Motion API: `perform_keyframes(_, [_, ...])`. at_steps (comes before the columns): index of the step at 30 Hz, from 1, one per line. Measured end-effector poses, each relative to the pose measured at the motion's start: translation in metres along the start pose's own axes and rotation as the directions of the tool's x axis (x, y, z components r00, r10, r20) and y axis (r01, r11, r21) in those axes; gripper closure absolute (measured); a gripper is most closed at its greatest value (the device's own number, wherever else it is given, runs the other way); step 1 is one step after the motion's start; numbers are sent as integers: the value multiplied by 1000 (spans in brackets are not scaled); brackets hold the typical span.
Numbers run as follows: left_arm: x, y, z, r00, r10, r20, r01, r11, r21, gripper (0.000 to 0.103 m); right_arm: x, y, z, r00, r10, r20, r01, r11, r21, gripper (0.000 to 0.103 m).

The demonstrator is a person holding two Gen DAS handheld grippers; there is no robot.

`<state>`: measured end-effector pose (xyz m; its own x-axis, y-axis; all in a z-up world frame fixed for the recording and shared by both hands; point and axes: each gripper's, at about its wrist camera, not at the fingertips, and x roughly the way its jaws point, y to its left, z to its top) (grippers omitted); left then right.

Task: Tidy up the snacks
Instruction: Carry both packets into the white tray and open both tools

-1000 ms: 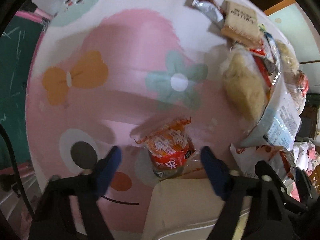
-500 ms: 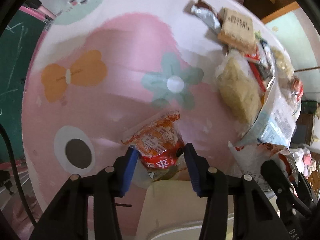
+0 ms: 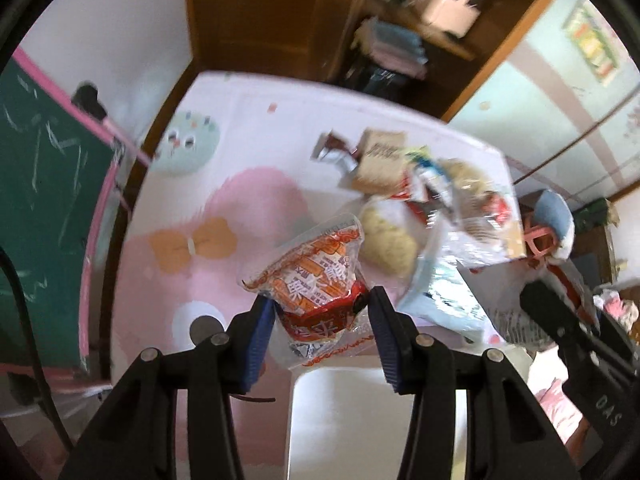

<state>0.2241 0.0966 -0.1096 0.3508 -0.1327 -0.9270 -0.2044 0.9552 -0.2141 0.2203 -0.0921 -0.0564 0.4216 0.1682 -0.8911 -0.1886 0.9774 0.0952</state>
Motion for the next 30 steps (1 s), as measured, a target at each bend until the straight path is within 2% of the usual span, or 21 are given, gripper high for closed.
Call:
perform_keyframes(8, [-72,-24,-24,993,-55,103,39,989,146,57,-78,13,-10,988,-47,144,52,998,-27,38])
perform_keyframes(13, [-100,-37,-49,988,-67,138,35,975,221,57,-112,15,-27,978,-73,195,83,996,-40,38])
perform_keyframes(17, [-115,-44,-73,987,-63,144,25,967,252,57,-130,14,-42,976,-76,204,90,994,-61,38])
perform_keyframes(24, [-119,-58,-112,988,-29,151,-10,969,247,57,-146,10,-74,981,-77,181,103,985,-138,38])
perform_keyframes(27, [-114,-69,-133,990,-2,143,-35,967,254,57,-144,2,-92,987,-75,141,97,983,-156,38])
perform_keyframes(30, [-103,-76,-151,990,34,135,-69,962,263,57,-126,-13,-113,997,-64,47,71,987,-144,37])
